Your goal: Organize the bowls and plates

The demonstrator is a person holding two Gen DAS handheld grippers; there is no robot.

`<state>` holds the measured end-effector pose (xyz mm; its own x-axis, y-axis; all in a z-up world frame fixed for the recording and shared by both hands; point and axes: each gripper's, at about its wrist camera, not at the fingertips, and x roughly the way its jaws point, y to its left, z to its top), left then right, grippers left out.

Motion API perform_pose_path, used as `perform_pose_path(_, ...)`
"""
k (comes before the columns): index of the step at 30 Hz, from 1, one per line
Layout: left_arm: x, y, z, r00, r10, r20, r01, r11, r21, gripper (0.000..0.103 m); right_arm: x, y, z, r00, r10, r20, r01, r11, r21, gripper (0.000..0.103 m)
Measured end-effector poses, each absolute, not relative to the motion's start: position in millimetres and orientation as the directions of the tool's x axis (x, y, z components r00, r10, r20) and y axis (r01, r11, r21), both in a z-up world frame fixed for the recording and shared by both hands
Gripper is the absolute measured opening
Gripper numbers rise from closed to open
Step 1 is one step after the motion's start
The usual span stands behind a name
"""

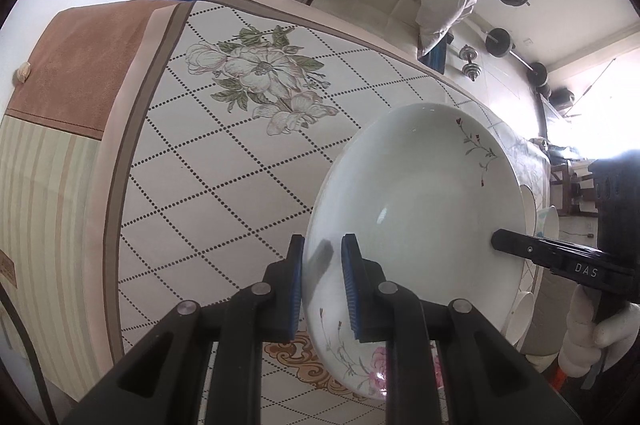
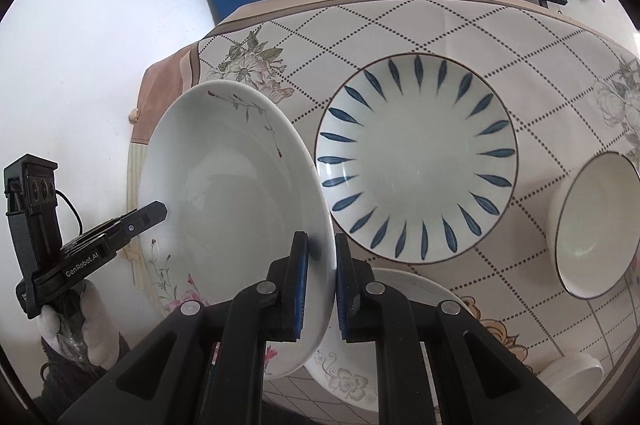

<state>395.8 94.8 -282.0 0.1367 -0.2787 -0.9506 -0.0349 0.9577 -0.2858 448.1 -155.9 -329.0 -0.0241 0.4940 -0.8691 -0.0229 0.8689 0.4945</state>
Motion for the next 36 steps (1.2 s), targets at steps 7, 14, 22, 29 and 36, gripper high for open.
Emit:
perform_pose_path(7,370.1,43.9,-278.5,0.110,-0.288,-0.951,0.056,0.957,-0.283,0.016,398.7,-211.0,-320.8,0.020,0.496,-0.868,0.050,0.867,0.497,0.014)
perform_pose_path(14,348.8,4.4,-286.0,0.074,-0.288,-0.955,0.120,0.953,-0.278,0.016,354.8,-252.8,-330.9,0.043,0.495,-0.868,0.114,0.861,0.496,0.014)
perform_pose_path(22,328.0,-14.0,-306.8,0.032,-0.270,-0.962,0.149,0.953,-0.263,0.016,318.9,-274.2,-352.4,0.039,0.490,-0.871,0.152,0.858,0.490,0.014)
perform_pose_path(29,314.8,-8.7,-335.8,-0.012,-0.251,-0.968,0.134,0.959,-0.250,0.016,304.0,-266.4,-380.7,0.001,0.489,-0.872,0.155,0.862,0.483,0.014)
perform_pose_path(36,307.2,-9.4,-363.5,-0.050,-0.219,-0.974,0.142,0.964,-0.224,0.016,297.0,-260.7,-402.7,-0.033,0.481,-0.876,0.162,0.867,0.471,0.014)
